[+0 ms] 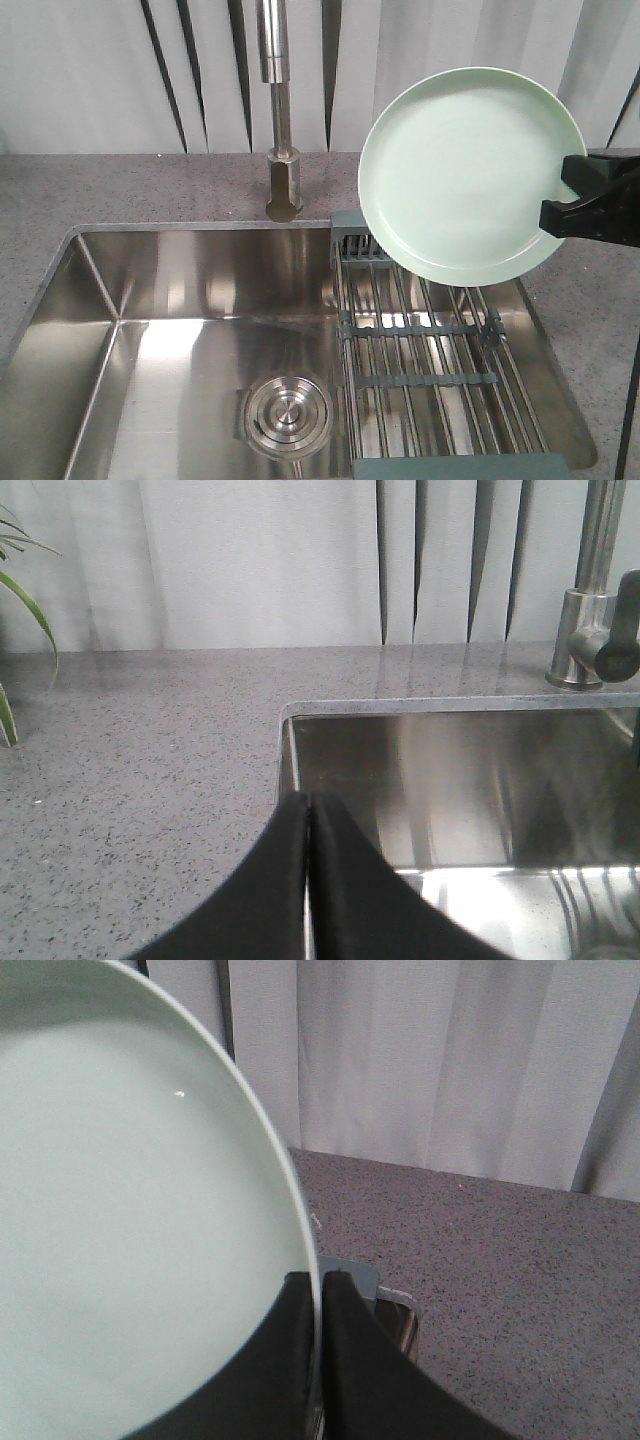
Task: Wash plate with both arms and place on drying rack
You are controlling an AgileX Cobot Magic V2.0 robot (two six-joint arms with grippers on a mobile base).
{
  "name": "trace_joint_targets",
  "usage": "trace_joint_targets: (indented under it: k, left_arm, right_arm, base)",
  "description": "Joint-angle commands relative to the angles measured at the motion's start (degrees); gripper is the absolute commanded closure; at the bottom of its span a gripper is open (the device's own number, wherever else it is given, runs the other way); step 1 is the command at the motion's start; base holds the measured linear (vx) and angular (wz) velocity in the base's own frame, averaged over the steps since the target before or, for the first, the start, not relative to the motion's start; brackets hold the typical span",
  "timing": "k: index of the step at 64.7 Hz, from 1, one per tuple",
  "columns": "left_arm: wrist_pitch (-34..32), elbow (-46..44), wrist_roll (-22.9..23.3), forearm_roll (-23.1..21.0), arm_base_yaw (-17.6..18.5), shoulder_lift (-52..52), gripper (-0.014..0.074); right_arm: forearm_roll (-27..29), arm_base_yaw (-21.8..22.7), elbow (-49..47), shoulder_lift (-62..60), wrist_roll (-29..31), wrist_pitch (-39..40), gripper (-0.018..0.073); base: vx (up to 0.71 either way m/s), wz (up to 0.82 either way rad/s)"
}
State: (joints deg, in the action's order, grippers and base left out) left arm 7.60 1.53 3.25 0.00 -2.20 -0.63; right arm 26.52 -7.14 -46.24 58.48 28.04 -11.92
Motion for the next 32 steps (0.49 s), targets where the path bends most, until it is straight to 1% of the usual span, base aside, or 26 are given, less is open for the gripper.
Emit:
trace_joint_targets:
  k: [1,6,8,12,15,21,32]
  left_arm:
    - [-6.0,0.9,0.6,-0.4,0.0,-0.9,0.0602]
    - [-7.2,0.6,0.6,-0.4,0.0,-0.9,0.0602]
    - [-8.8,0.6,0.7,-0.4,0.0,-0.9,0.0602]
    - [-11.8,0.0,1.8,-0.4,0.0,-0.6,0.0602]
    - [-12.7,-1.1,2.5,-0.4,0.0,0.0,0.0602]
    - [-12.5,-5.7,2.4,0.0,0.0,3.8,0.0602]
    - [-9.9,-16.6,-0.9,0.0,0.0,15.9,0.0602]
  right_arm:
    - [0.5,0.2,-1.6,-1.0,0.4,4.2,0.0564]
    - [0.5,0.2,-1.6,-1.0,0.4,4.2,0.0564]
    - [0.5,0.2,-1.6,-1.0,0.4,4.2,0.0564]
    - [0.5,0.2,-1.6,-1.0,0.4,4.2,0.0564]
    - [0.5,0.2,-1.6,-1.0,0.4,4.2,0.0564]
    - [0.5,0.2,-1.6,-1.0,0.4,4.2,0.0564]
    - [0.5,0.2,-1.6,-1.0,0.4,4.2,0.0564]
  base:
    - [0.00,0.00]
    - [0.00,0.00]
    - [0.00,0.00]
    - [0.00,0.00]
    - [0.00,0.00]
    - [0.00,0.00]
    - [0.00,0.00]
